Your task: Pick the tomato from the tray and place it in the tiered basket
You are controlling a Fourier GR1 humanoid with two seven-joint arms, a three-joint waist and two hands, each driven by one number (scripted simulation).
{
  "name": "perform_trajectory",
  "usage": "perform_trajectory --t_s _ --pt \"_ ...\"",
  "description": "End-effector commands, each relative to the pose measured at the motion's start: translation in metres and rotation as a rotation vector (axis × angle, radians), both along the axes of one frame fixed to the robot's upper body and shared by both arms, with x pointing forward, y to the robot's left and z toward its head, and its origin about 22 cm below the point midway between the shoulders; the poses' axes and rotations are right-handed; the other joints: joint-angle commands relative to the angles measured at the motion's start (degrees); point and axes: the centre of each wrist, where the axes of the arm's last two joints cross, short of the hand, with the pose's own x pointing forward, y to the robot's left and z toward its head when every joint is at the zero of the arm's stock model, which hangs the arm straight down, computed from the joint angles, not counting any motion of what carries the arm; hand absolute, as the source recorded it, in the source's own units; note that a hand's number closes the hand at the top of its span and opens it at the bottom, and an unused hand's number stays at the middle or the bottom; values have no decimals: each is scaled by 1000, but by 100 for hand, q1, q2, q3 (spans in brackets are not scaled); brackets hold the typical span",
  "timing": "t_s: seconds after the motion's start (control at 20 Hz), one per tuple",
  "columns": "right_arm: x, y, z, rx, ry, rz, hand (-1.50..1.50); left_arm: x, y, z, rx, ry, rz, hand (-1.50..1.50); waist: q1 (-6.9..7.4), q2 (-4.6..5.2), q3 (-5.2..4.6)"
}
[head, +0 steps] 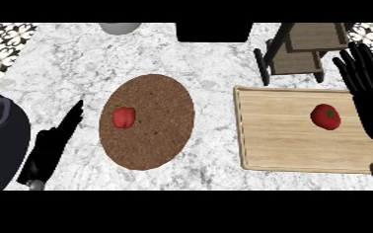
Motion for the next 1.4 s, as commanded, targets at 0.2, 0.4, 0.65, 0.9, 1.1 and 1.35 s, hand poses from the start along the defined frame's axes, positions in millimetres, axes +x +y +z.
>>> perform_trajectory --t_s 0.2,0.4,0.65,0.9,1.1,1.35 --pt "24 -39 -27 145 179 -668 -150 21 -48 20 -188 -237 -122 0 48 299 -21" --pt "37 -36 -55 191 320 -942 -150 26 -76 13 -305 -239 -211 0 134 350 -6" --pt "79 1 -49 18 122 -1018 -150 58 -79 6 -328 -230 -197 0 21 256 4" --pt "82 -12 -11 -285 269 -1056 -150 31 -65 -18 -303 -208 -184 0 -27 172 -32" --pt "79 -46 -4 -591 542 -1039 -150 38 -76 -15 -307 -203 -177 0 -59 165 -82" --pt "80 -45 5 -911 891 -902 -150 37 -66 -17 -322 -207 -173 0 -4 142 -90"
